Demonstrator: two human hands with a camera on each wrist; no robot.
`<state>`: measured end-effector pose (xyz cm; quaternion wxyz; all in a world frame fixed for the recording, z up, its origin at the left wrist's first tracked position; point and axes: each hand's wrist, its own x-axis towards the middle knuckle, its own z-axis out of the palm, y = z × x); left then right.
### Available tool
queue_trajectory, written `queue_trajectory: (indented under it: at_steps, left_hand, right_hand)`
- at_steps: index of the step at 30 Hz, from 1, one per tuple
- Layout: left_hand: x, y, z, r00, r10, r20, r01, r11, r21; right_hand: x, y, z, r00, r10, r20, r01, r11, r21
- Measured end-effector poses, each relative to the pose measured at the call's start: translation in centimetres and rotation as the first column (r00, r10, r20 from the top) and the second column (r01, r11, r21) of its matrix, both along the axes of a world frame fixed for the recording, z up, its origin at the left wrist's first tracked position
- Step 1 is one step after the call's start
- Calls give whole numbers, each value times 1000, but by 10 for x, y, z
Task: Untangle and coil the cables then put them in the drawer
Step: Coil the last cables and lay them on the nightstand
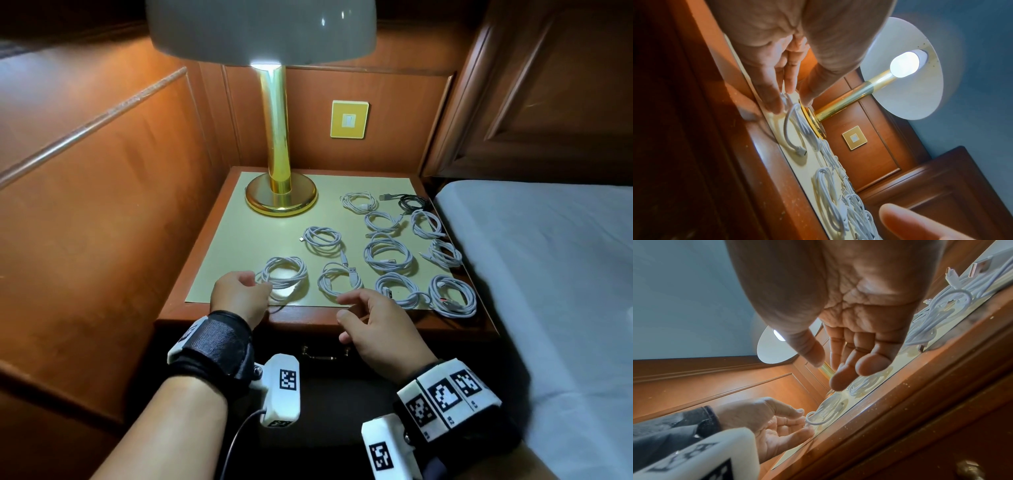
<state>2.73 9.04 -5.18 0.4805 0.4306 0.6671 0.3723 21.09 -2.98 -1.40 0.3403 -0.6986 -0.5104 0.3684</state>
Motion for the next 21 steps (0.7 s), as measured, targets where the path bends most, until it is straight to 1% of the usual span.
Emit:
queue_trajectory:
  at_steps: [2, 4, 7, 10, 12, 14, 16, 18, 20, 21]
  left_hand:
    - [-1, -8, 12, 991, -63, -117, 67, 997, 32]
    - [-4, -12, 15, 968, -90, -234, 106, 993, 58]
    - [-10, -18, 22, 947, -75, -313, 113, 988, 105]
    - [-11, -26, 31, 922, -39, -385, 122, 974, 193]
    - [-5, -35, 38, 911, -75, -405, 192, 947, 257]
    - [4, -47, 41, 871, -182, -456, 334, 901, 278]
    - [16, -61, 38, 776, -318, -545, 511, 823, 248]
    - [29, -73, 28, 637, -457, -621, 679, 714, 171]
    - [43, -84, 13, 442, -579, -685, 801, 599, 11]
    - [50, -89, 4, 342, -620, -706, 827, 555, -87]
  right_hand:
    - [4, -1, 0, 1000, 4, 15, -4, 1000, -4]
    - [8, -3, -1, 1000, 3, 28, -3, 1000, -6]
    - [17, -8, -3, 998, -3, 57, 4, 1000, -23]
    - [27, -14, -8, 995, -4, 105, 9, 998, -55]
    - [32, -18, -10, 993, -8, 120, 17, 997, -73]
    - [36, -22, -10, 989, -3, 150, 17, 996, -91]
    - [39, -24, -10, 982, 15, 186, 8, 993, -122]
    - [41, -26, -11, 975, 39, 219, -4, 987, -160]
    - [42, -30, -14, 960, 83, 269, -28, 979, -203]
    - [43, -32, -15, 948, 110, 300, -42, 973, -225]
